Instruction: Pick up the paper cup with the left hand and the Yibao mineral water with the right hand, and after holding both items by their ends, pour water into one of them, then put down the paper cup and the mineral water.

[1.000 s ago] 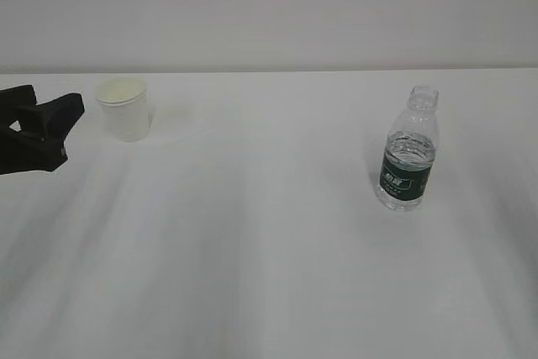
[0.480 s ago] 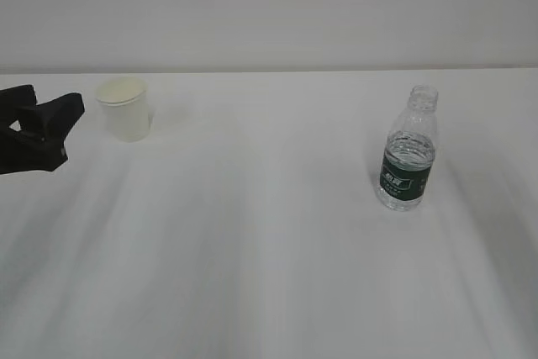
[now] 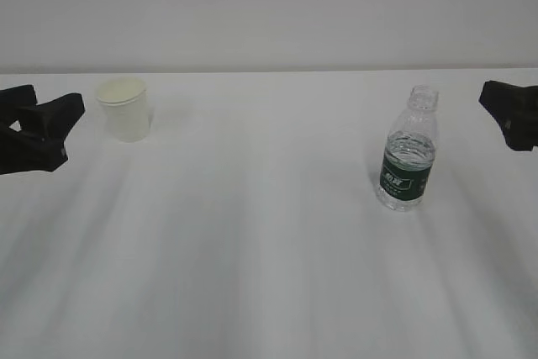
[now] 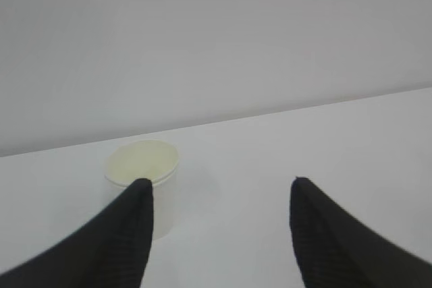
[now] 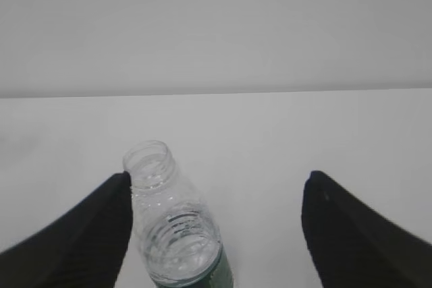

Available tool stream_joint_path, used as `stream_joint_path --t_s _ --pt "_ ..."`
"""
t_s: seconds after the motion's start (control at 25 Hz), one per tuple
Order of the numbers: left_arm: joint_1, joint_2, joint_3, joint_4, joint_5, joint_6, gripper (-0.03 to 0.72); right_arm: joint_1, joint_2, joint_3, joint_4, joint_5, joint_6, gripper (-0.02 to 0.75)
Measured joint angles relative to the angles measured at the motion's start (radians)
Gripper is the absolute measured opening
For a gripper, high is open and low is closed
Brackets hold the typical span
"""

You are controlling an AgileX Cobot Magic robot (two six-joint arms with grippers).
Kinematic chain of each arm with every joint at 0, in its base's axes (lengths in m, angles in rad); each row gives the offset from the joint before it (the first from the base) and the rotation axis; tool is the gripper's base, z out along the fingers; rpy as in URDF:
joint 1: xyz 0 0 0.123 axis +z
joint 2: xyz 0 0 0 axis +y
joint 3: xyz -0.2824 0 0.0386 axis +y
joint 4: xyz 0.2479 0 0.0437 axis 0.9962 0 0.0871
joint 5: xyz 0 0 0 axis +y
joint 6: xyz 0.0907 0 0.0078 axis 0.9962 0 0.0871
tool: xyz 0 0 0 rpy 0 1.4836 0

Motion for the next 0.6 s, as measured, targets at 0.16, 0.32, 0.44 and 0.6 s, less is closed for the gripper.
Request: stream_joint_path --t_s 0.16,0.32,0.44,0.6 --pt "0.000 0.000 0.000 0.000 0.000 0.000 0.456 0.000 0.000 0.022 -0.021 -0.047 0.020 0.591" --pt "0.000 0.000 0.000 0.000 0.000 0.000 0.455 0.000 0.000 0.025 -0.082 -0.059 0.027 0.591" --pt "0.000 0.000 0.000 0.000 0.000 0.000 0.455 0.000 0.000 0.029 -0.110 -0.059 0.027 0.591" --pt "0.000 0.000 0.000 0.000 -0.002 0.000 0.453 0.000 0.000 0.061 -0.118 -0.064 0.025 0.591"
